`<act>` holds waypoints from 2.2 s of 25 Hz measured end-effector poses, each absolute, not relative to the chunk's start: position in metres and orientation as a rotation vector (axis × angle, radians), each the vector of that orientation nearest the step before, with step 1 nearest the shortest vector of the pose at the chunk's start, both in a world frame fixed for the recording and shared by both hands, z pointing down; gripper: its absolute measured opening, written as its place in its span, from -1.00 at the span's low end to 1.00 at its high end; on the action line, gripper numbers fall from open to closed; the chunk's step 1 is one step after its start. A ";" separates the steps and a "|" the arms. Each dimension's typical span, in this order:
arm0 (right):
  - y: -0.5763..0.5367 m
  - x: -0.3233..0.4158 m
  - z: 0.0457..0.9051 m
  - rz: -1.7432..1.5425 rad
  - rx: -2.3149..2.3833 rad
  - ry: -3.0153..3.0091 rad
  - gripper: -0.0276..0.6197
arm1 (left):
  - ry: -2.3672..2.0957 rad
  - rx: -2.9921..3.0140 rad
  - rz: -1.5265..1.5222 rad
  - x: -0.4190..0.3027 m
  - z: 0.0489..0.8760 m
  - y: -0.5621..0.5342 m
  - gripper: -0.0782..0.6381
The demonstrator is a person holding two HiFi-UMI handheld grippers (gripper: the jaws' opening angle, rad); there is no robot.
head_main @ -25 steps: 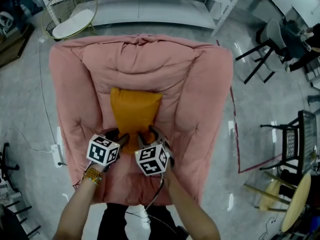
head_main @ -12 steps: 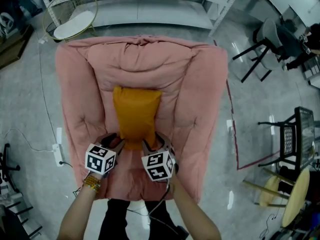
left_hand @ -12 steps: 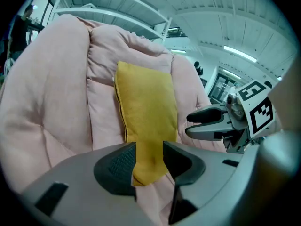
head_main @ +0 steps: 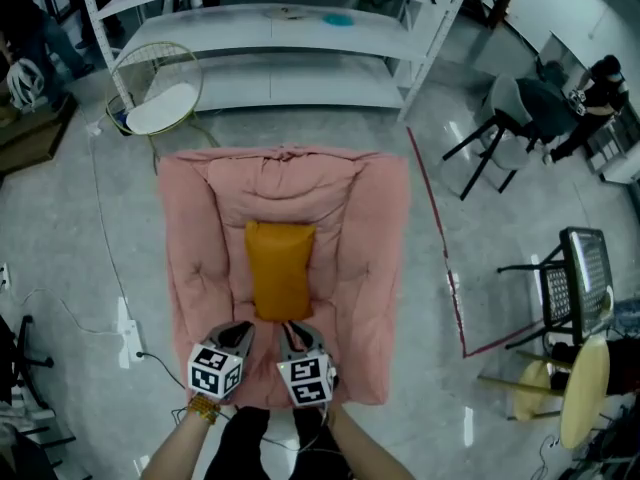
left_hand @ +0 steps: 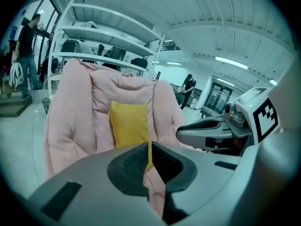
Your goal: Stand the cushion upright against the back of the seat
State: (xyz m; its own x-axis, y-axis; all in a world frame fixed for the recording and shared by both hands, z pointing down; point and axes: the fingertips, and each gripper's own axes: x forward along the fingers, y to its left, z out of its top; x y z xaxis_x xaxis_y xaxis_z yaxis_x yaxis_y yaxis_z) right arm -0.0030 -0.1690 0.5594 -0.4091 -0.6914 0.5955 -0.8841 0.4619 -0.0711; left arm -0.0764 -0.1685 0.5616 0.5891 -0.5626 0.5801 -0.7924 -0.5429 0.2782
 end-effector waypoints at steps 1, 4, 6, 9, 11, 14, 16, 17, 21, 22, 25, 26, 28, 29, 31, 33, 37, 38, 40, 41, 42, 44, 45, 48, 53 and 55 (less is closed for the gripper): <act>-0.165 -0.008 0.545 0.520 1.319 -2.227 -0.77 | -1.082 2.302 0.580 -0.077 0.549 -0.164 -0.69; -0.149 -0.019 0.510 0.492 1.341 -2.219 -0.83 | -1.111 2.310 0.564 -0.078 0.512 -0.151 -0.71; -0.139 -0.021 0.486 0.490 1.350 -2.224 -0.85 | -1.131 2.321 0.555 -0.078 0.490 -0.144 -0.72; -0.124 -0.018 0.453 0.543 1.382 -2.252 -0.86 | -1.147 2.358 0.543 -0.075 0.457 -0.131 -0.72; -0.114 -0.015 0.432 0.578 1.417 -2.270 -0.86 | -1.158 2.410 0.519 -0.073 0.432 -0.123 -0.72; -0.099 -0.021 0.410 0.579 1.435 -2.291 -0.86 | -1.209 2.454 0.455 -0.085 0.400 -0.112 -0.72; -0.086 -0.032 0.400 0.562 1.415 -2.302 -0.86 | -1.239 2.447 0.421 -0.097 0.384 -0.103 -0.72; -0.078 -0.036 0.394 0.553 1.409 -2.303 -0.86 | -1.246 2.442 0.408 -0.101 0.378 -0.097 -0.72; -0.052 -0.047 0.366 0.509 1.428 -2.318 -0.86 | -1.254 2.457 0.389 -0.107 0.358 -0.070 -0.72; -0.047 -0.050 0.359 0.492 1.436 -2.329 -0.86 | -1.259 2.465 0.387 -0.108 0.353 -0.064 -0.72; -0.032 -0.053 0.336 0.420 1.432 -2.365 -0.86 | -1.311 2.461 0.364 -0.108 0.337 -0.047 -0.72; -0.027 -0.052 0.328 0.397 1.426 -2.381 -0.86 | -1.337 2.457 0.352 -0.107 0.332 -0.041 -0.72; -0.016 -0.047 0.316 0.353 1.416 -2.417 -0.86 | -1.388 2.462 0.323 -0.100 0.321 -0.030 -0.72; -0.009 -0.043 0.311 0.331 1.413 -2.434 -0.86 | -1.411 2.470 0.309 -0.095 0.315 -0.022 -0.72; 0.005 -0.031 0.303 0.284 1.411 -2.461 -0.86 | -1.453 2.494 0.291 -0.082 0.303 -0.004 -0.72; 0.024 -0.018 0.299 0.235 1.402 -2.487 -0.86 | -1.486 2.533 0.275 -0.065 0.291 0.019 -0.72; 0.055 0.003 0.299 0.195 1.373 -2.513 -0.86 | -1.515 2.584 0.259 -0.037 0.284 0.057 -0.72; 0.060 0.006 0.300 0.199 1.370 -2.516 -0.86 | -1.518 2.588 0.264 -0.033 0.283 0.064 -0.72; 0.072 0.012 0.299 0.211 1.369 -2.519 -0.86 | -1.514 2.596 0.284 -0.026 0.284 0.079 -0.72; 0.078 0.014 0.297 0.218 1.374 -2.524 -0.86 | -1.512 2.600 0.291 -0.023 0.283 0.085 -0.72; 0.083 0.015 0.294 0.222 1.382 -2.533 -0.86 | -1.514 2.605 0.294 -0.021 0.281 0.091 -0.72; 0.095 0.015 0.289 0.208 1.389 -2.548 -0.86 | -1.526 2.617 0.287 -0.020 0.275 0.102 -0.72; 0.101 0.014 0.288 0.190 1.386 -2.548 -0.86 | -1.530 2.623 0.277 -0.021 0.272 0.106 -0.72; 0.117 0.010 0.285 0.150 1.388 -2.542 -0.86 | -1.517 2.649 0.255 -0.022 0.266 0.117 -0.72; 0.145 -0.006 0.277 0.124 1.435 -2.526 -0.86 | -1.458 2.713 0.218 -0.031 0.260 0.144 -0.72; 0.158 -0.014 0.272 0.116 1.463 -2.497 -0.86 | -1.434 2.720 0.197 -0.040 0.258 0.157 -0.72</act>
